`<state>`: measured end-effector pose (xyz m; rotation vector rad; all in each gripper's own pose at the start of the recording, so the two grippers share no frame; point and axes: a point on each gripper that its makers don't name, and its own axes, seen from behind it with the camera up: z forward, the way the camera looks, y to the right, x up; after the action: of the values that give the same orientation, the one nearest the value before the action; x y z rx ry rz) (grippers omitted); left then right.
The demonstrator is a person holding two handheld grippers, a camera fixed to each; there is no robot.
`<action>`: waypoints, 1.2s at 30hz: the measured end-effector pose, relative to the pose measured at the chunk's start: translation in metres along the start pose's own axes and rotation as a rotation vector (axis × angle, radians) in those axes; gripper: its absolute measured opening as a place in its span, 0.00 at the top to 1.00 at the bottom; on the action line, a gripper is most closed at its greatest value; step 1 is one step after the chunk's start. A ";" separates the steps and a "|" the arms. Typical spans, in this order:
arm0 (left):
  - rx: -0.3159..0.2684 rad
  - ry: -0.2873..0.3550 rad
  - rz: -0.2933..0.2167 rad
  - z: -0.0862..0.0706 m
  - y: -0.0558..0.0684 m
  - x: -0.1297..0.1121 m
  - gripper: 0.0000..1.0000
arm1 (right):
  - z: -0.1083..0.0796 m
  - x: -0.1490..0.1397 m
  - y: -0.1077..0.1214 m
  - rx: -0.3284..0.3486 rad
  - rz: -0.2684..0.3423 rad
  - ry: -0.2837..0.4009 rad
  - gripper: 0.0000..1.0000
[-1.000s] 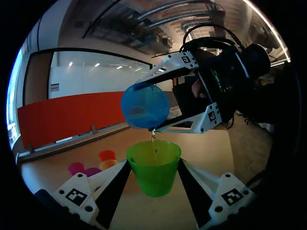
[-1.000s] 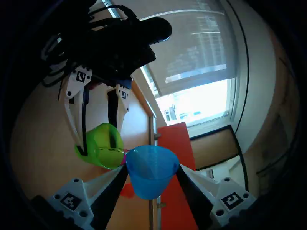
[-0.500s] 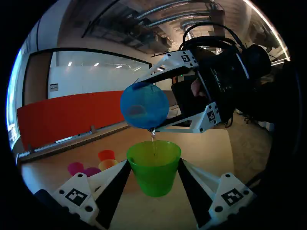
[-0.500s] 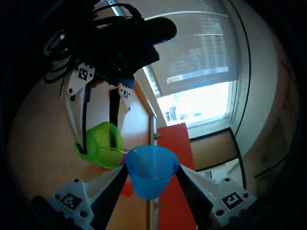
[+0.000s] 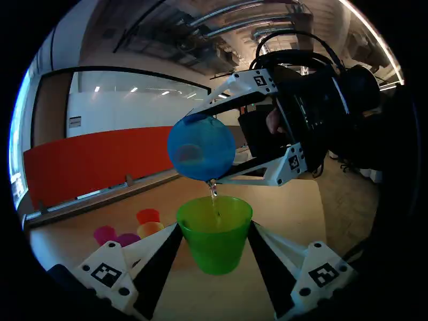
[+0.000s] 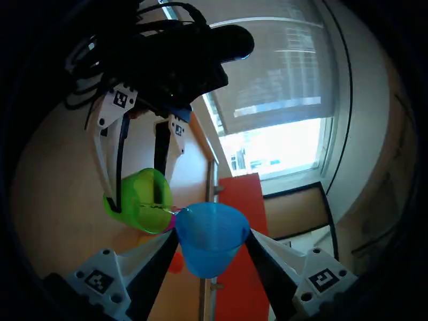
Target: Pour water
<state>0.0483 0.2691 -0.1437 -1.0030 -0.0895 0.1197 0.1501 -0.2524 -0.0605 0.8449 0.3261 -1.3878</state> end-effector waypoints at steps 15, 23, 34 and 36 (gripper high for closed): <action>-0.001 0.001 0.001 0.001 0.001 0.000 0.16 | -0.004 0.004 -0.003 0.001 -0.038 -0.008 0.09; -0.002 0.000 0.003 0.001 0.001 0.000 0.15 | -0.006 0.007 -0.005 -0.002 -0.056 -0.008 0.09; 0.000 -0.004 0.004 0.001 0.001 -0.002 0.16 | -0.008 0.008 -0.005 -0.009 -0.080 -0.011 0.09; 0.000 -0.004 0.004 0.001 0.001 -0.003 0.16 | -0.008 0.008 -0.005 -0.011 -0.088 -0.012 0.10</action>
<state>0.0452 0.2699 -0.1442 -1.0030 -0.0913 0.1255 0.1491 -0.2520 -0.0728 0.8212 0.3645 -1.4707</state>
